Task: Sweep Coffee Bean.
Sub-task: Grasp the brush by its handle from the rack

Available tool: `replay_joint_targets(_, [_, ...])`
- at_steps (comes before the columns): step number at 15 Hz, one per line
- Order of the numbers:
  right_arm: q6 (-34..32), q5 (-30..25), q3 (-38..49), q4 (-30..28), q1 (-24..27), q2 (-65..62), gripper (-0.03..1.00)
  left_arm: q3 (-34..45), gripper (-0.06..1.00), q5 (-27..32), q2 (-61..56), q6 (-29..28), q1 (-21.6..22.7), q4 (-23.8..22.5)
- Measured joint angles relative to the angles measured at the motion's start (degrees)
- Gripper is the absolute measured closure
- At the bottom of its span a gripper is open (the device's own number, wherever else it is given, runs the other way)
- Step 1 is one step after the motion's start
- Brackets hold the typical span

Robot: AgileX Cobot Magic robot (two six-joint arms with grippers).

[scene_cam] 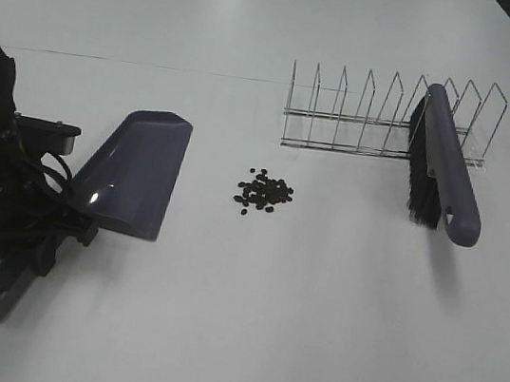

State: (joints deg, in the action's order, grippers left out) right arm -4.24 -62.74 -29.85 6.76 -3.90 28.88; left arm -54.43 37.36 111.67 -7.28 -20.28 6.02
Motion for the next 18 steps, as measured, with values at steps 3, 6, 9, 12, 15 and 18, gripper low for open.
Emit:
replay_joint_targets(3, [0.4,0.63,-5.96,-2.86,0.0,8.71,-0.02,0.0,0.63,-0.11,0.0,0.0,0.0,0.11])
replay_joint_targets(6, [0.46,1.32,-13.06,-3.27,0.0,19.31,-0.02,0.0,0.63,0.0,0.0,0.46,0.0,0.23])
replay_joint_targets(9, [0.46,1.43,-18.51,-3.27,0.0,28.42,-0.01,0.0,0.63,0.0,0.0,0.52,0.0,0.4])
replay_joint_targets(12, [0.46,1.6,-23.15,-3.27,0.0,36.27,-0.01,0.0,0.63,0.0,0.0,0.57,0.0,0.4])
replay_joint_targets(15, [0.46,1.83,-27.16,-3.27,0.0,40.97,-0.01,0.0,0.63,0.0,0.0,0.57,0.0,0.4])
replay_joint_targets(18, [0.46,3.67,-34.09,-3.32,0.0,48.01,-0.01,0.0,0.63,0.11,0.0,0.69,0.0,0.4])
